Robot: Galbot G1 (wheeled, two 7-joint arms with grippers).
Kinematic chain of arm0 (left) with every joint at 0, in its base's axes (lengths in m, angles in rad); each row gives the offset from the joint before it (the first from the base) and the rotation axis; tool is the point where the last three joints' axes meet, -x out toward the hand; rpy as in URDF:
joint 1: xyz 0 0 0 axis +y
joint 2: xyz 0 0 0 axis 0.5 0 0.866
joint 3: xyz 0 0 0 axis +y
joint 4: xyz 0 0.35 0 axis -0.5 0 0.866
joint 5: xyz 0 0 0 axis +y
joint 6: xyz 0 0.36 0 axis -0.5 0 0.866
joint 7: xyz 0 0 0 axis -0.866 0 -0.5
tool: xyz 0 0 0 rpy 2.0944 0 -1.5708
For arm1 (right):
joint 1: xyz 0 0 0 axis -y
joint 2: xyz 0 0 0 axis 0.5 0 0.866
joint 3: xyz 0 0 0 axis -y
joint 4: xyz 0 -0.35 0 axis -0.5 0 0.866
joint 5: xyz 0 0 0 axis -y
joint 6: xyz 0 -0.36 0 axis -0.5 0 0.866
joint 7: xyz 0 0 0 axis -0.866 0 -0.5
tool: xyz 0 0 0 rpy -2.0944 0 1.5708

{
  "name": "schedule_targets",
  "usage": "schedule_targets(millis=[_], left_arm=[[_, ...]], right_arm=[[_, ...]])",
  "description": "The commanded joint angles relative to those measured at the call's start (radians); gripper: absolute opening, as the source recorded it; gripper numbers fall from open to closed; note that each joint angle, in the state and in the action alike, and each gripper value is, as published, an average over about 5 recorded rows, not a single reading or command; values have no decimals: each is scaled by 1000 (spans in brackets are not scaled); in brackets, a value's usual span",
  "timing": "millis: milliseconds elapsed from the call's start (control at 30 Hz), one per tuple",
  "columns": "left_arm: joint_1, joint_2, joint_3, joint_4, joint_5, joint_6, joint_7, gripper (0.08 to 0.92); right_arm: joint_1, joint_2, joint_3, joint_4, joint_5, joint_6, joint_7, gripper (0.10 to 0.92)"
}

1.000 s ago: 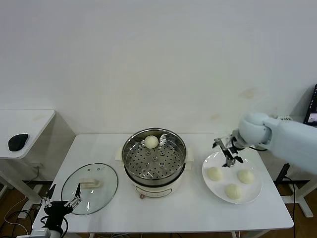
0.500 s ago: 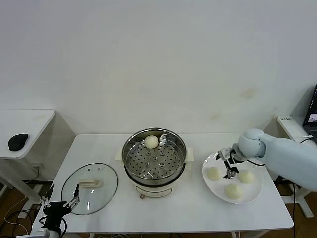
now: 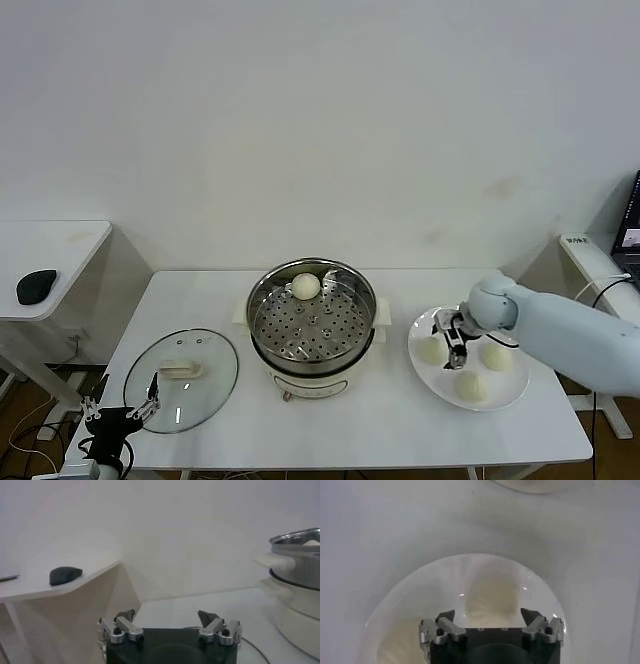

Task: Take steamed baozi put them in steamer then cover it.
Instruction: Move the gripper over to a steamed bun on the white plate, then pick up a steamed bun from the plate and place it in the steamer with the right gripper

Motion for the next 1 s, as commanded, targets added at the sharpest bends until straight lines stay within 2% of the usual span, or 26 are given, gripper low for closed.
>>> schedule_targets(millis=[33,200,367,733,1000], left_arm=[[0,0,0,1,1,-1,0,823],[3,-1,-2,-1,1,-1,0,823],[4,-3,-3,-3,1,-2,0,823],[-3,2,-1,-9,0,-2,-1,823],[-10,8,3,-17,-2,-2,-1,823]], right_arm=[[-29,18,28,-31,-9,-6,-1,706],[-2,8,27,-17,-4,-7,-12,621],[81,-31,16,18,27,-4,-34,581],[525,-89,-202,186,236,-74,-53,577],[789,70,-335,312,486,-217,0,586]])
